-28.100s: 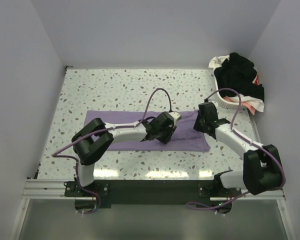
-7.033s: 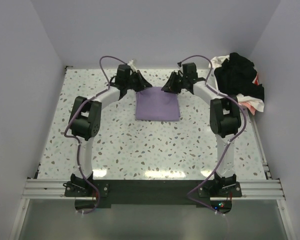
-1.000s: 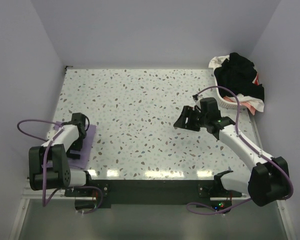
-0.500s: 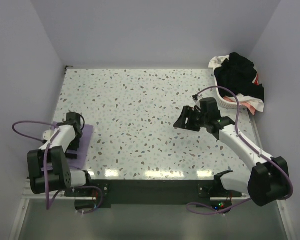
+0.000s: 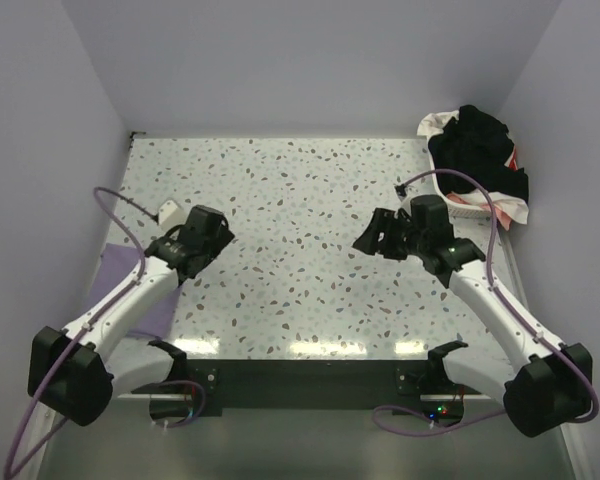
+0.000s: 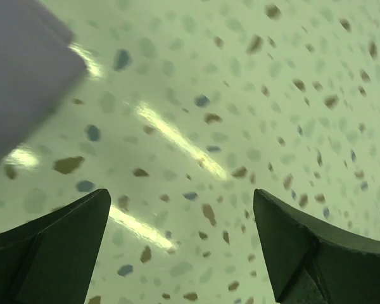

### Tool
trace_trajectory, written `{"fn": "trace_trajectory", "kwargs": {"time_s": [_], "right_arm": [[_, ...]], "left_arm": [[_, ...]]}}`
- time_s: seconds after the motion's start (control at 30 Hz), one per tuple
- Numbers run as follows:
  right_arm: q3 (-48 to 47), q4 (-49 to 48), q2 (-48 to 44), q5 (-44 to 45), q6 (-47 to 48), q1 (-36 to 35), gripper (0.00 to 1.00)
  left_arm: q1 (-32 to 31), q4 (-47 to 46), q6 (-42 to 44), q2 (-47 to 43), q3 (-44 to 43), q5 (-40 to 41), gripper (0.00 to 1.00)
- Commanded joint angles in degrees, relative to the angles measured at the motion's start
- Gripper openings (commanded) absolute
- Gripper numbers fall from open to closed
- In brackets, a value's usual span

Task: Fold and stack the t-shirts
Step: Reset both grippers

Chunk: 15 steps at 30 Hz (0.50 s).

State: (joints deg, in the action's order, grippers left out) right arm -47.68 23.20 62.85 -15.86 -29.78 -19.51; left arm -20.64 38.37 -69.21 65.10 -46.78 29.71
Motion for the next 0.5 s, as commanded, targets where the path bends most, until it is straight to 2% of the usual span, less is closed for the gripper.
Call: {"fn": "trace_trajectory", "kwargs": {"time_s": [0.0,0.07,0.2,0.47], "right_arm": [[-1.7,0.3,-3.3,4.4,1.9,-0.3,0.64],[-1.9,1.1,-4.0,6.6,2.9,-0.3,0.64],[-1.5,1.8,-5.6,10.5,3.1,-0.3,0.64],[-0.2,3.8,-6.9,15.1,4.4,-0.3,0.64]], "left_arm": [[-11.3,-12.5,10.6,1.2,-2.5,-2.5,1.00],[-16.3,-14.3,14.6,4.0,-4.2,-2.8,1.00],[-22.3,-20.2,22.4,8.8,-6.2,-7.6,1.00],[-23.5,-24.1,29.8,9.8,-9.3,-13.1,1.00]]}}
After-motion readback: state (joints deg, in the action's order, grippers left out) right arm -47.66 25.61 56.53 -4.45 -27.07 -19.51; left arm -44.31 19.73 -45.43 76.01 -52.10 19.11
